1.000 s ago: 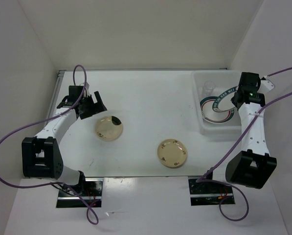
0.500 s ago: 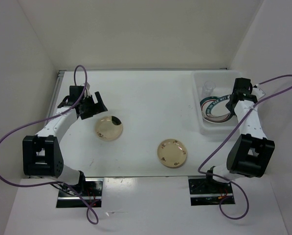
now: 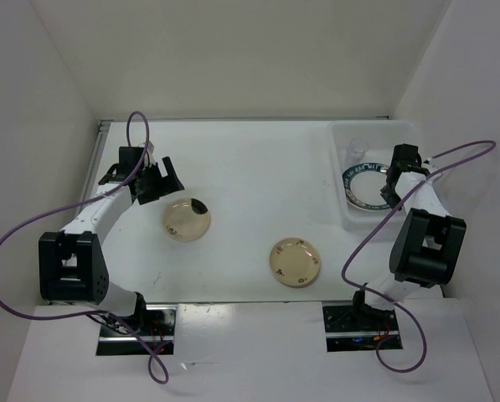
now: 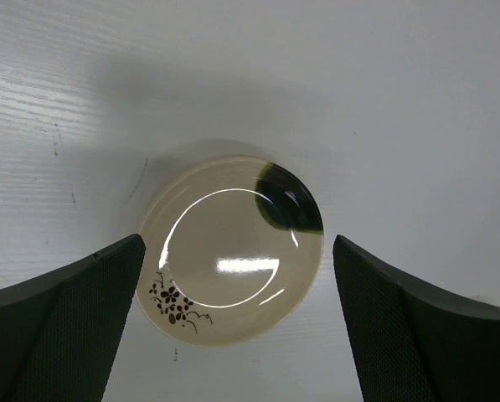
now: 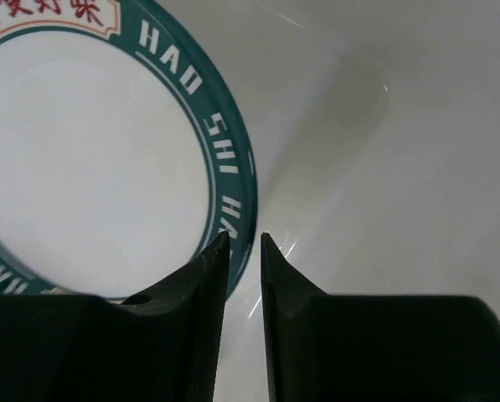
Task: Place the mixed dishes into the plastic bin
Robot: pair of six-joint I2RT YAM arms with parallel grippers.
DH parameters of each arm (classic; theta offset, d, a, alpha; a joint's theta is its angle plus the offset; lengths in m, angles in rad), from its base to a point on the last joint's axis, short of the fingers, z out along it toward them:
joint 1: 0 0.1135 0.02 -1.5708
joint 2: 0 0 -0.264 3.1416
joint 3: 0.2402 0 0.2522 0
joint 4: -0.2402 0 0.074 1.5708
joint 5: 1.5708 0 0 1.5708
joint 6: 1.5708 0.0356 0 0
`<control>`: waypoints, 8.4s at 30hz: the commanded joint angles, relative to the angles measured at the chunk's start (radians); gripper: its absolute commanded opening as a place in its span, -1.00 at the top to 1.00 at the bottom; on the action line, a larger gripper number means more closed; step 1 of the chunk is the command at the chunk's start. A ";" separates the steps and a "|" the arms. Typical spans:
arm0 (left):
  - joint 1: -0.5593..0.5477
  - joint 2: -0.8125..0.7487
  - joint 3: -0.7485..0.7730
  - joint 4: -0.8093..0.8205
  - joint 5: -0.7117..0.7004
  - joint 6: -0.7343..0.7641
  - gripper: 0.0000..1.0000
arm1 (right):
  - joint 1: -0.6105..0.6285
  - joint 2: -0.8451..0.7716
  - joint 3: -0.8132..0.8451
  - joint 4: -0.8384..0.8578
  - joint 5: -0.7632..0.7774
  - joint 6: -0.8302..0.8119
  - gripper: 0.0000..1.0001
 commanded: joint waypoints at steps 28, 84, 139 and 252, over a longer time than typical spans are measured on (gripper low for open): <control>-0.043 -0.014 0.028 0.003 0.033 0.061 -1.00 | 0.731 -0.323 -0.036 -0.105 -0.397 -0.255 -0.48; -0.533 0.266 0.062 0.349 0.317 -0.374 1.00 | 0.703 -0.516 -0.045 -0.133 -0.294 -0.060 -0.89; -0.356 0.137 0.295 -0.068 -0.253 -0.102 -1.00 | 0.385 -0.245 0.295 -0.083 -0.097 -0.108 1.00; 0.014 0.215 -0.012 -0.272 -0.407 -0.083 -0.56 | 1.021 0.712 0.453 0.498 -1.026 -0.010 0.01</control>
